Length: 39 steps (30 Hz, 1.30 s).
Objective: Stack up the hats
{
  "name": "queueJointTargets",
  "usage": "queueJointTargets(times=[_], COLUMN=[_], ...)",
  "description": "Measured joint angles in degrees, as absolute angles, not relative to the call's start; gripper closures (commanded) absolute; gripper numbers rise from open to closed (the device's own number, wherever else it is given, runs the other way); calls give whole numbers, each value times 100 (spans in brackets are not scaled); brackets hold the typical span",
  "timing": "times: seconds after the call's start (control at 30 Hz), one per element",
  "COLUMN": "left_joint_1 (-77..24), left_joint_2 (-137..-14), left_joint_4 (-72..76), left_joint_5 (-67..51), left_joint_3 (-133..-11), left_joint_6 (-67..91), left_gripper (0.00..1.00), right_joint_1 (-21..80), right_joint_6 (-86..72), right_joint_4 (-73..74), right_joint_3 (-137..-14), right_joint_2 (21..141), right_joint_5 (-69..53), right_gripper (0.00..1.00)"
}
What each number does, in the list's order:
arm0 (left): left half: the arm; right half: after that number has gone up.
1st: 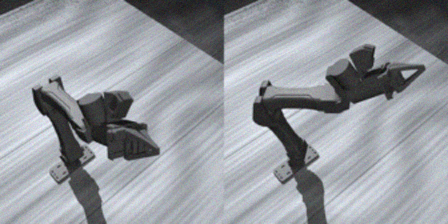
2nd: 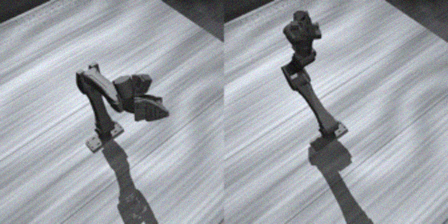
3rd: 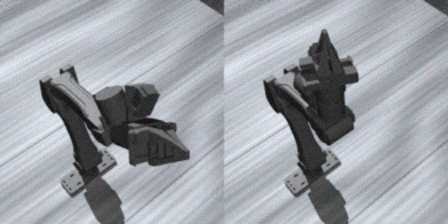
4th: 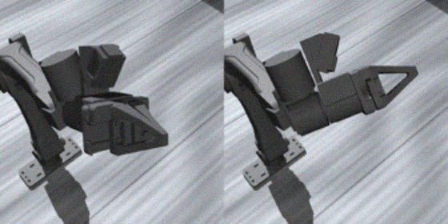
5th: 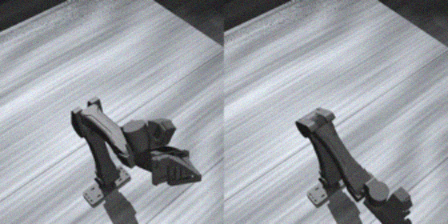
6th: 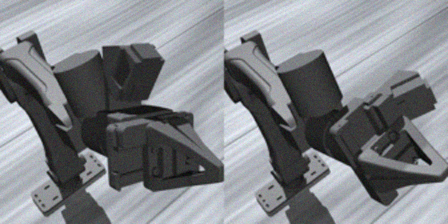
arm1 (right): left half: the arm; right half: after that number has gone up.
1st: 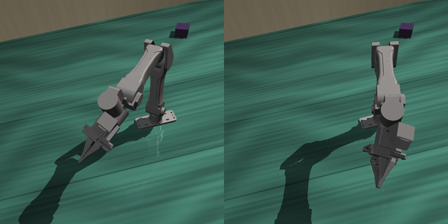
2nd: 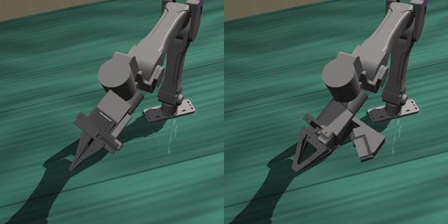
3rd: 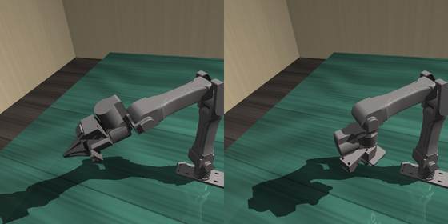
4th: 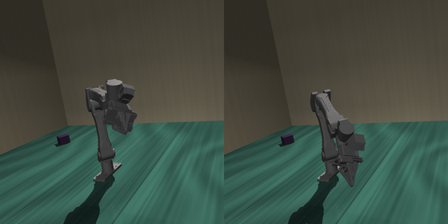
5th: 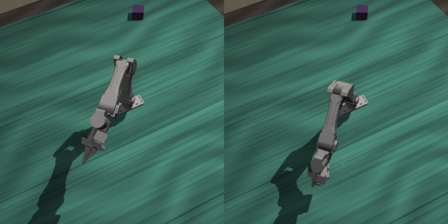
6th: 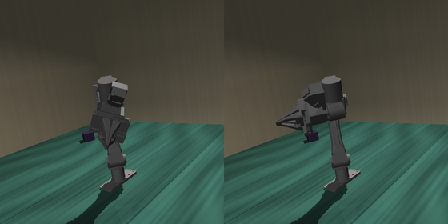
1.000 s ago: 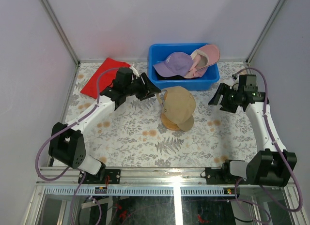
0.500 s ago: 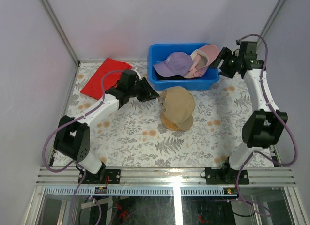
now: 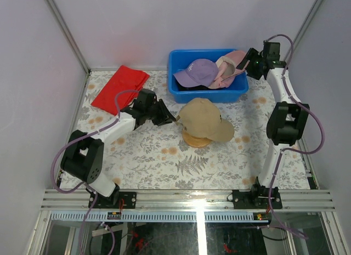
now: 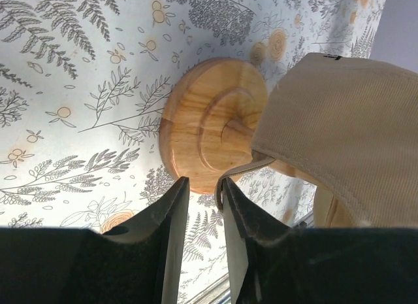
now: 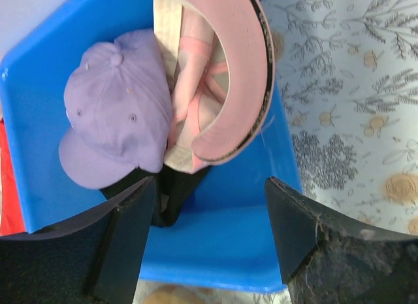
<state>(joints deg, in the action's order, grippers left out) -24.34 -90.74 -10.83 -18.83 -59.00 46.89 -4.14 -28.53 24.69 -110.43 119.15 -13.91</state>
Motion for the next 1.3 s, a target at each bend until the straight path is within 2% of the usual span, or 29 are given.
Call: queueJointTargets(times=[0.13, 0.3, 0.47, 0.53, 0.57, 0.6, 0.67, 0.73, 0.97, 1.17, 1.3], left_joint_1=[-2434, -2434, -2432, -2434, -2432, -2434, -2432, -2423, -2224, -1955, -1671], left_joint_2=[-8980, -8589, -8213, -8143, -8134, -8132, -8132, -8132, -8097, -7867, -7673], left_joint_4=[-1083, -1094, -1129, -1149, -1168, -1190, -1284, -1391, -1544, -1549, -1605], left_joint_5=[-1817, -1747, -1636, -1601, -1588, -1579, -1553, -1544, -1656, -1865, -1977], left_joint_3=[-5817, -5712, -5706, -5706, -5706, -5706, -5706, -5743, -6173, -6407, -6464], left_joint_6=[4694, 4777, 4838, 4853, 4864, 4882, 4917, 4947, 5227, 5540, 5671], left_gripper=[66, 53, 49, 46, 45, 44, 42, 40, 37, 34, 34], right_joint_1=[-414, -414, -412, -414, -414, -416, -423, -423, -412, -401, -392], right_joint_6=[-2919, -2980, -3022, -3022, -3028, -3039, -3048, -3070, -2884, -2534, -2292], right_joint_4=[2228, 2106, 2025, 2016, 1984, 1981, 1984, 1986, 1925, 1660, 1466], right_joint_3=[-11340, -12226, -12733, -12809, -12840, -12849, -12849, -12849, -12613, -11699, -11570], right_joint_2=[12250, 12958, 13463, 13598, 13633, 13649, 13664, 13668, 13467, 12348, 11594], right_joint_5=[-1306, -1251, -1245, -1227, -1199, -1190, -1168, -1179, -1212, -1286, -1417], right_gripper=[28, 37, 41, 52, 68, 80, 93, 100, 100, 100, 100])
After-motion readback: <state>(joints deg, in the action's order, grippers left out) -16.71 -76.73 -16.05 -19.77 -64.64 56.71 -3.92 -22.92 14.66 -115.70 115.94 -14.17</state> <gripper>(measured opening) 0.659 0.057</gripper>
